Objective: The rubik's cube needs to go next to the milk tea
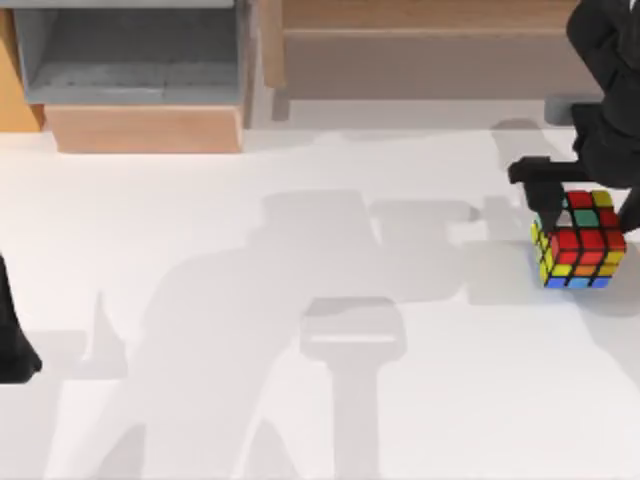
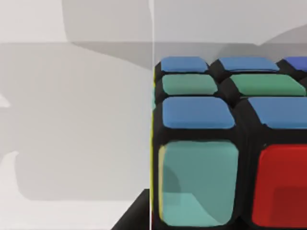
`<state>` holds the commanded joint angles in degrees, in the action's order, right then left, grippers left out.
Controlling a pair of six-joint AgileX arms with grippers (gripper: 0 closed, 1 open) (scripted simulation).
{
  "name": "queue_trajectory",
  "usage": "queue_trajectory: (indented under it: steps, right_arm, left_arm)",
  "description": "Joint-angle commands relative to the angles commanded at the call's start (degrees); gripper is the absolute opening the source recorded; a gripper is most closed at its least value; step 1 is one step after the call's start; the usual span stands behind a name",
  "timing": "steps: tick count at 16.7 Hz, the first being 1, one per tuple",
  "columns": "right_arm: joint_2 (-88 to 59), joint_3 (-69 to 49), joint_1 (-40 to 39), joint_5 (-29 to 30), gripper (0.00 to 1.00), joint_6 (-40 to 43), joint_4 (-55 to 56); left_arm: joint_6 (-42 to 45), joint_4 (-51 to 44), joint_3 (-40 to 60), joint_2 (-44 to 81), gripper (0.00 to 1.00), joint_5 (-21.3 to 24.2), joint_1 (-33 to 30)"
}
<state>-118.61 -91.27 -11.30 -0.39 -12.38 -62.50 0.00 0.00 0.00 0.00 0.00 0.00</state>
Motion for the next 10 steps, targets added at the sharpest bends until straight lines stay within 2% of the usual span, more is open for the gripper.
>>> queue_trajectory:
  steps: [4, 10]
  right_arm:
    - [0.0, 0.0, 0.0, 0.0, 0.98, 0.0, 0.0]
    - [0.0, 0.0, 0.0, 0.0, 1.0, 0.0, 0.0]
  left_arm:
    - [0.0, 0.0, 0.0, 0.0, 1.0, 0.0, 0.0]
    - [0.0, 0.0, 0.0, 0.0, 1.0, 0.0, 0.0]
